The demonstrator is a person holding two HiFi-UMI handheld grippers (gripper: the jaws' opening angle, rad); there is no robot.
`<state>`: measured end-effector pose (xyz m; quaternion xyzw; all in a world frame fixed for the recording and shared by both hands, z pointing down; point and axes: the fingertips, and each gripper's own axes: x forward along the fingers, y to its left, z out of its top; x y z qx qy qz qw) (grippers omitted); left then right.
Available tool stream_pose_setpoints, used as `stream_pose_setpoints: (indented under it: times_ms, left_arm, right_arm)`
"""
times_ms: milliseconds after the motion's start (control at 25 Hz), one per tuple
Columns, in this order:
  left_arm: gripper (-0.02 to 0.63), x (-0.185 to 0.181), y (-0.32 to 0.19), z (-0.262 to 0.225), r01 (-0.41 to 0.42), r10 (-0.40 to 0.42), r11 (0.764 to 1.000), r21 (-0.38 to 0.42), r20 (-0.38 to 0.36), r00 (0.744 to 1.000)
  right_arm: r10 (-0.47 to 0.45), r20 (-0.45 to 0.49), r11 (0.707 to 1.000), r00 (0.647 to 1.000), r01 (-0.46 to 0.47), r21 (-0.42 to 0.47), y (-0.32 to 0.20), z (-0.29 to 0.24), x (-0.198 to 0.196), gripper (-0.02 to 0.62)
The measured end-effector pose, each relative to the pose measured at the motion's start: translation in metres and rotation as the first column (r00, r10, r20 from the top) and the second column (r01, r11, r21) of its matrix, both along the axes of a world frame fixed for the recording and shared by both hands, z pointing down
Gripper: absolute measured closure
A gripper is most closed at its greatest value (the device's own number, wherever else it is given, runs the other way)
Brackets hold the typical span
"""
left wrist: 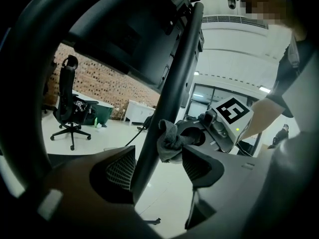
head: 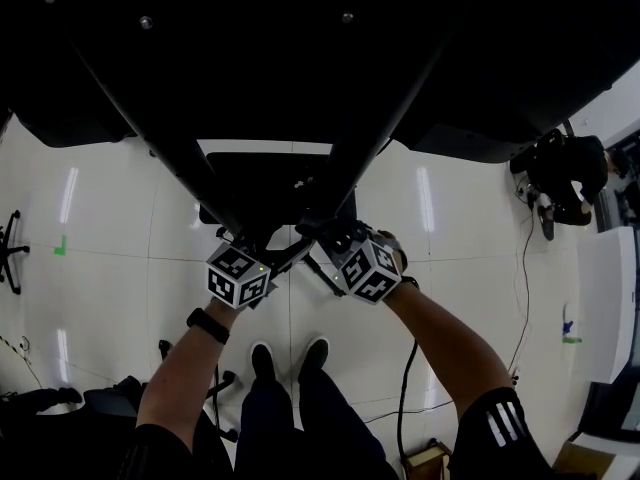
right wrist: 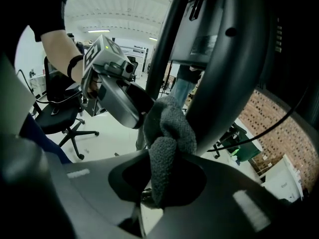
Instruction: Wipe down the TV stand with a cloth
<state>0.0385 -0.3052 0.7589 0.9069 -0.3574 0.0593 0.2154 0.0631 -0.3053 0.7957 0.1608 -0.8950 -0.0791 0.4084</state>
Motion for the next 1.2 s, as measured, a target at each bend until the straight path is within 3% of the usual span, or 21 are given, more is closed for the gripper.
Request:
stream_pose_setpoints:
  times_ms: [720, 1200]
  left_arm:
    - [0.285, 0.011, -0.011, 0.140, -0.070, 0.075, 0.992, -0.102, 0.044, 0.996]
    - [0.285, 0.013, 0.006, 0.177, -0.104, 0.112, 0.983, -0.150, 0.049, 0.992]
  right_arm:
    - [0.133, -0.010, 0.984, 0.991, -0.134, -0.118, -0.004, 0.147, 0.001, 0.549]
    - [0.237, -0.004, 0.954, 0.972, -0.233, -0.188, 0.002, 0.184, -0.001, 0.549]
